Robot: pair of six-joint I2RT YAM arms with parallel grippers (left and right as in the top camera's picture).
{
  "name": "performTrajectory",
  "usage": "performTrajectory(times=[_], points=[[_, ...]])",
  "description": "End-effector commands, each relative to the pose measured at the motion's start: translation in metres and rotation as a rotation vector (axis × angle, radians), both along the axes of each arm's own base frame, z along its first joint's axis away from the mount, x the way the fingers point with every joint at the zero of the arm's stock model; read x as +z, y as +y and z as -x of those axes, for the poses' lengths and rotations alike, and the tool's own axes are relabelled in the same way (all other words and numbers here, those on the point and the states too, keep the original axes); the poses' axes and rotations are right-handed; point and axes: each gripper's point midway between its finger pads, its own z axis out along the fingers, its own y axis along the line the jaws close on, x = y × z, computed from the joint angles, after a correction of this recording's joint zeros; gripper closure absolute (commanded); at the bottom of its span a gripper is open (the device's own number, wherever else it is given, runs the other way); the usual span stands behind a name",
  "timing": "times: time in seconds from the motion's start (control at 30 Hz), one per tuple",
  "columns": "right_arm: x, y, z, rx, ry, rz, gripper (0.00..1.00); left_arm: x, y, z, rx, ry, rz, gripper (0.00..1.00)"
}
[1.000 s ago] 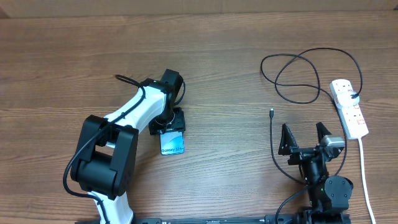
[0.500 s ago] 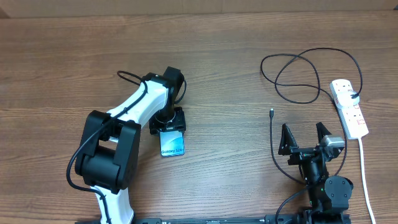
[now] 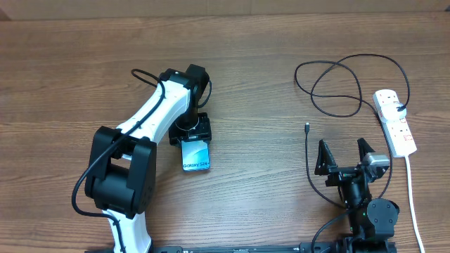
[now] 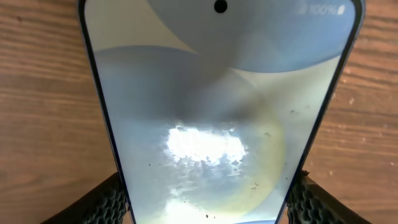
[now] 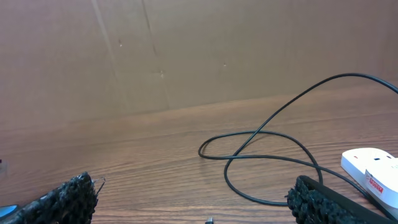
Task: Plug charger to phone and switch on socket
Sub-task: 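Lift the phone with the left gripper and tilt it upright toward the right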
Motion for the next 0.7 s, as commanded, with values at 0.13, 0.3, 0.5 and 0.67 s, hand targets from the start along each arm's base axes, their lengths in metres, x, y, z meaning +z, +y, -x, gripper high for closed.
performTrajectory(times=[0.13,0.3,0.5,0.67], points=[[-0.001,-0.001,0.0,-0.006,-0.005,-0.006,0.0,0.024,-0.016,-0.007,-0.005,0.007,0.085,0.46],[-0.001,-0.001,0.0,-0.006,-0.005,-0.006,0.0,0.036,-0.027,-0.003,0.006,0.037,0.145,0.45],[-0.001,-0.001,0.0,-0.006,-0.005,-0.006,0.0,0.042,-0.037,0.006,0.021,0.084,0.205,0.45],[-0.001,-0.001,0.0,-0.006,-0.005,-0.006,0.0,0.047,-0.044,0.015,0.036,0.131,0.253,0.45]])
